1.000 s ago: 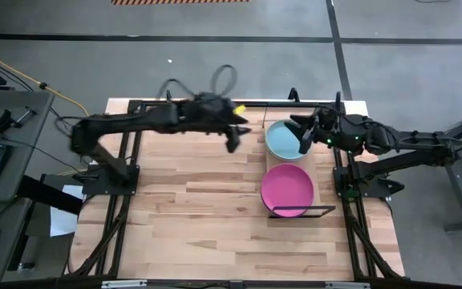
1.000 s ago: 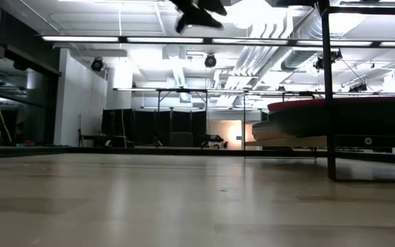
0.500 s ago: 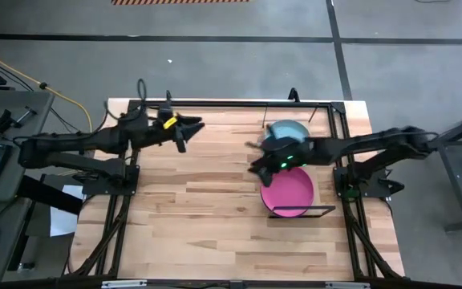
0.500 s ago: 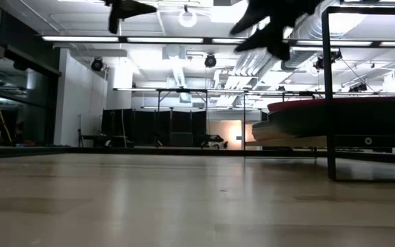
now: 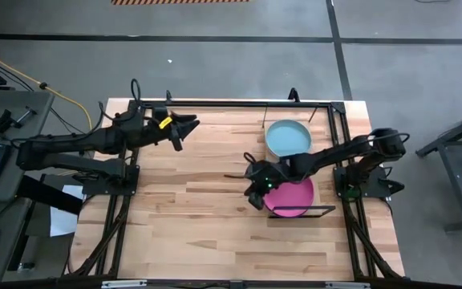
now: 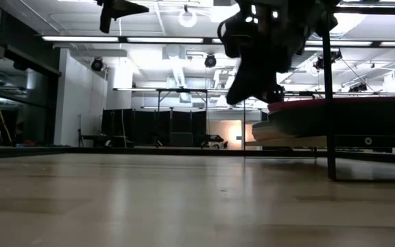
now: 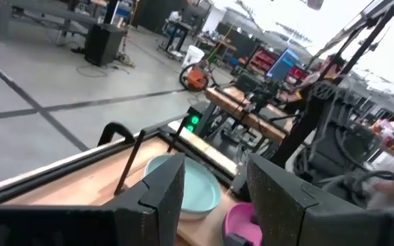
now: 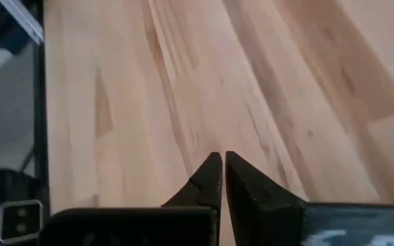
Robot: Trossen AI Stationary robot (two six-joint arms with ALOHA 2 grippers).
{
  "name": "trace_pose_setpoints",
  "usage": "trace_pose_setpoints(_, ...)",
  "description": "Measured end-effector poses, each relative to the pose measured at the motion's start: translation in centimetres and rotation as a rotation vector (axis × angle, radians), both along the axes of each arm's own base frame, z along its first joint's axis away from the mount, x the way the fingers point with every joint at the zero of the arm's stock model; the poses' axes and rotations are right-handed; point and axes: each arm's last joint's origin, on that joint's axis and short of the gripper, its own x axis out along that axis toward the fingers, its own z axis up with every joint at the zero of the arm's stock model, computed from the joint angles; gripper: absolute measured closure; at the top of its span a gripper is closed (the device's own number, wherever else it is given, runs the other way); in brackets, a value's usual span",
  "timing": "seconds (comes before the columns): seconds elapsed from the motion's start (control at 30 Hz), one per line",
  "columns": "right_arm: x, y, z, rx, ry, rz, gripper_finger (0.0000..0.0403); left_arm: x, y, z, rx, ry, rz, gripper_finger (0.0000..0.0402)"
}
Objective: Place and stack plates onto a shelf
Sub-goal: Adjust the stacked colored plates
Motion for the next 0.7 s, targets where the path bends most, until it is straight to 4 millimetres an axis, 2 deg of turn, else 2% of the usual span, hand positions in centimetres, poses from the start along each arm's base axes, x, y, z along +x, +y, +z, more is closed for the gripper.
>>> trace_pose_setpoints(0.3,-1.7,-0.2,-0.7,-0.088,0.177,-0.001,0.0401,0.4,0.1,-0.3,-0.002,0.014,0.0,0.0257)
trace_pose_setpoints(0.53,-3.2,-0.6,0.5,-0.16,0.218,-0.016,0.0402,0.8,0.1,-0.7,-0.014,0.037,0.0,0.0257)
trace_pose_setpoints(0.63,-3.5,-0.7,1.4,-0.165,0.187,-0.022,0.0403,1.0,0.1,-0.8,-0.014,0.04,0.0,0.0257)
trace_pose_setpoints(0.7,-4.5,-0.8,2.4,-0.172,0.192,-0.016,0.0403,1.0,0.1,-0.8,-0.014,0.04,0.0,0.0257)
